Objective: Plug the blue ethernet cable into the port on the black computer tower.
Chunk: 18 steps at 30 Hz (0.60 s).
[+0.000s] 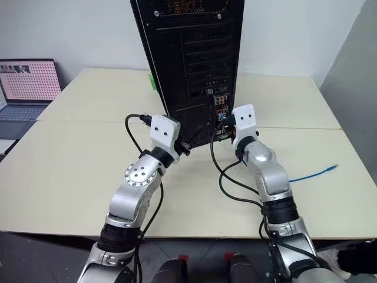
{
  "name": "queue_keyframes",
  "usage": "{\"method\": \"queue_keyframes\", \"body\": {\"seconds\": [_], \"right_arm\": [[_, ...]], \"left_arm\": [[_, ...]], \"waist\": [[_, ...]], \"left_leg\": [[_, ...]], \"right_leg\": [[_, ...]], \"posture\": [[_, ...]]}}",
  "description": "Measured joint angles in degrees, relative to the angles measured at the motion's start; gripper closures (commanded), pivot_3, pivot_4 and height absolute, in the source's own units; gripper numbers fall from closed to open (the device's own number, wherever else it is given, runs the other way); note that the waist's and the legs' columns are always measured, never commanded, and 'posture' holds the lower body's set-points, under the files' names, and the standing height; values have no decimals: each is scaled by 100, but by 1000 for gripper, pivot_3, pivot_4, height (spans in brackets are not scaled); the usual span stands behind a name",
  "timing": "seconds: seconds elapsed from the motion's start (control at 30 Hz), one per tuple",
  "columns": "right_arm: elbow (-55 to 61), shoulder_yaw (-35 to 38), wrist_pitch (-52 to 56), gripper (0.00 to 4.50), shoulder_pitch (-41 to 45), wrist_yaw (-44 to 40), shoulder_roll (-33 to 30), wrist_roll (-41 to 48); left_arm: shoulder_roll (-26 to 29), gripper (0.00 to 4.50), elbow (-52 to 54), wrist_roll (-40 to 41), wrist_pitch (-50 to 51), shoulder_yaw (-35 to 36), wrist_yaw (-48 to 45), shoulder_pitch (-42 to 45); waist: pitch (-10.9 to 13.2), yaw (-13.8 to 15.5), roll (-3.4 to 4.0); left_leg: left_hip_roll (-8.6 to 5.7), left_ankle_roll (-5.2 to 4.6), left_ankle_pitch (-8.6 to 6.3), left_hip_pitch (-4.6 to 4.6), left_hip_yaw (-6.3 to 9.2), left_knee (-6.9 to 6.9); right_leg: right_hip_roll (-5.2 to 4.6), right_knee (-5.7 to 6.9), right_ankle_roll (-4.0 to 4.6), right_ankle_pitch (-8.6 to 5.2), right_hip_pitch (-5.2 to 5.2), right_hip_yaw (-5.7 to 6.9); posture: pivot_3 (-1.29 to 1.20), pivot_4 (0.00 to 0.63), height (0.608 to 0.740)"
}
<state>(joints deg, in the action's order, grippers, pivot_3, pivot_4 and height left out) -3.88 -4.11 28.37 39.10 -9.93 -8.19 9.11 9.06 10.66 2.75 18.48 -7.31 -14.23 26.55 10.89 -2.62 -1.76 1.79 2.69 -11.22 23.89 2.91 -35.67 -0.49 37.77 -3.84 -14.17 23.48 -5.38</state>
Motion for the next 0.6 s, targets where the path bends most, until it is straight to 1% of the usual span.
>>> {"method": "queue_keyframes", "body": {"seconds": [0.6], "right_arm": [[-587,10,-405,4500,181,-56,89,-283]], "left_arm": [[-38,1597,0,-32,6,-32,-21,-111]], "waist": [[0,-47,0]], "left_leg": [[0,0,0,0,0,1]], "right_leg": [[0,0,0,0,1,0]], "posture": [[0,150,740]]}}
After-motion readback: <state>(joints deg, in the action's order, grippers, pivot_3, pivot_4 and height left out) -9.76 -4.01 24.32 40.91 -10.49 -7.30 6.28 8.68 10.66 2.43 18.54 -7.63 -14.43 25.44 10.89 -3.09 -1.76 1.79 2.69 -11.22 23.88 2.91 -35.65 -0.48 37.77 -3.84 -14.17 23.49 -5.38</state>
